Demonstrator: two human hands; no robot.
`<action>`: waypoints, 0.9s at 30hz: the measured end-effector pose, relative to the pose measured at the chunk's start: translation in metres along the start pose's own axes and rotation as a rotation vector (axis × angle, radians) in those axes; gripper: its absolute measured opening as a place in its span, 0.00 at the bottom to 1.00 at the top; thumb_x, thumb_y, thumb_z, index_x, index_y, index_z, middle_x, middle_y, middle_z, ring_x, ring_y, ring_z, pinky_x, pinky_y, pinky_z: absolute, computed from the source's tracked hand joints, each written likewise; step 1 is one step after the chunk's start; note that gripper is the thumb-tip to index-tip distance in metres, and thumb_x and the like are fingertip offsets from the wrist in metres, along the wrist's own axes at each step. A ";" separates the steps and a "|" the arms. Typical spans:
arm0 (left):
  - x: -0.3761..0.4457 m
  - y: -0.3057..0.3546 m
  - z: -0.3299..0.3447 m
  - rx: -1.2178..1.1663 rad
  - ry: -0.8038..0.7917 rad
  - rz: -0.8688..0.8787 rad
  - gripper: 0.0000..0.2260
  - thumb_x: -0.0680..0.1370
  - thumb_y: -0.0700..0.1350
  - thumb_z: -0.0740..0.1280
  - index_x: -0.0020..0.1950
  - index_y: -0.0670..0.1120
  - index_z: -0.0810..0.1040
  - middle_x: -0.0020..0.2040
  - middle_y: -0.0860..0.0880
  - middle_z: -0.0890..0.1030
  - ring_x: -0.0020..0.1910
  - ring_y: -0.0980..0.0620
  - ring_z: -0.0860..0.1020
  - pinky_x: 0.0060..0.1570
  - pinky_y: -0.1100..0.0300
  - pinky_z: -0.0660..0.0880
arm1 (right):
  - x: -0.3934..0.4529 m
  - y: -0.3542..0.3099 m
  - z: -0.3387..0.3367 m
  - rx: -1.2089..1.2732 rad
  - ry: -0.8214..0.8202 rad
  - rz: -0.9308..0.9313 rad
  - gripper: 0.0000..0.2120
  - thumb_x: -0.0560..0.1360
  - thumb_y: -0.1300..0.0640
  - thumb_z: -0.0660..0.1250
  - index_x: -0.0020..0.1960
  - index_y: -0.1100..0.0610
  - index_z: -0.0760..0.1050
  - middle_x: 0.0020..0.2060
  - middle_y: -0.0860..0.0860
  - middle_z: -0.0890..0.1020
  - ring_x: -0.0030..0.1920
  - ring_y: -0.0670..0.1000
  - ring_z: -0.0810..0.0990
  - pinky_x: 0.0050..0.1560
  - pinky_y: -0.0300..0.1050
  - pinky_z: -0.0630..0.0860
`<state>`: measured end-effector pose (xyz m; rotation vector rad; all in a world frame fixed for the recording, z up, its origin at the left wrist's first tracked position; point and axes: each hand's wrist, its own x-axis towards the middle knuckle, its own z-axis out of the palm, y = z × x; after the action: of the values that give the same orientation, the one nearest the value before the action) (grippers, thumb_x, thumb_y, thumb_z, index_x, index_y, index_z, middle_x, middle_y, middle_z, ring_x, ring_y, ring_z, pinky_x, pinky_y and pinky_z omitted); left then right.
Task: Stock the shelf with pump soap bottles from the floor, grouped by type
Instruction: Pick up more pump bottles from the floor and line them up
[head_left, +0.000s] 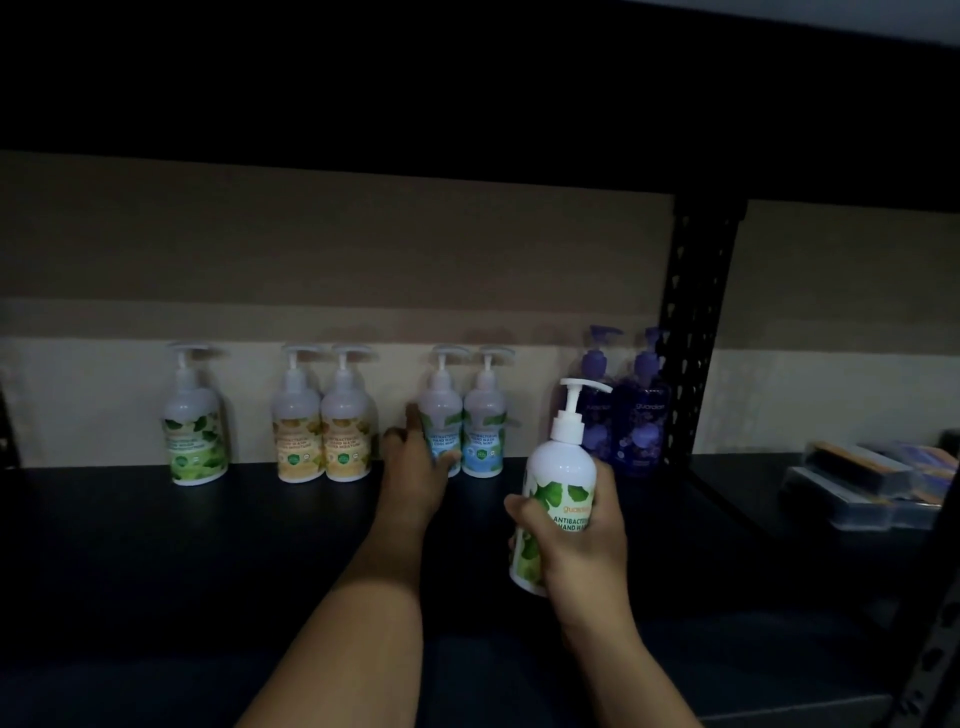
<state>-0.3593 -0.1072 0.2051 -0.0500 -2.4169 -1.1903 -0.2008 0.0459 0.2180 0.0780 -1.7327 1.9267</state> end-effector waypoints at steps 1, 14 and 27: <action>-0.003 0.003 -0.001 -0.020 -0.016 -0.004 0.44 0.80 0.46 0.73 0.85 0.46 0.46 0.75 0.33 0.63 0.75 0.35 0.64 0.73 0.50 0.63 | 0.000 0.000 0.000 0.001 0.001 0.001 0.23 0.68 0.61 0.80 0.54 0.40 0.76 0.42 0.47 0.84 0.42 0.52 0.84 0.49 0.58 0.84; -0.009 0.016 0.009 0.249 -0.016 0.136 0.63 0.74 0.57 0.77 0.80 0.42 0.25 0.76 0.33 0.58 0.71 0.34 0.68 0.70 0.45 0.69 | 0.001 0.002 -0.001 0.017 -0.018 -0.020 0.24 0.68 0.63 0.80 0.53 0.40 0.76 0.42 0.46 0.84 0.42 0.50 0.85 0.46 0.50 0.83; -0.002 0.010 0.007 0.085 -0.031 0.129 0.52 0.80 0.40 0.72 0.83 0.52 0.31 0.77 0.36 0.59 0.70 0.35 0.73 0.70 0.43 0.72 | 0.003 0.007 -0.001 0.010 -0.032 -0.028 0.24 0.68 0.63 0.80 0.55 0.41 0.76 0.43 0.47 0.85 0.43 0.51 0.85 0.44 0.47 0.82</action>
<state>-0.3577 -0.0949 0.2082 -0.1963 -2.4479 -1.0358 -0.2061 0.0482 0.2130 0.1369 -1.7331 1.9243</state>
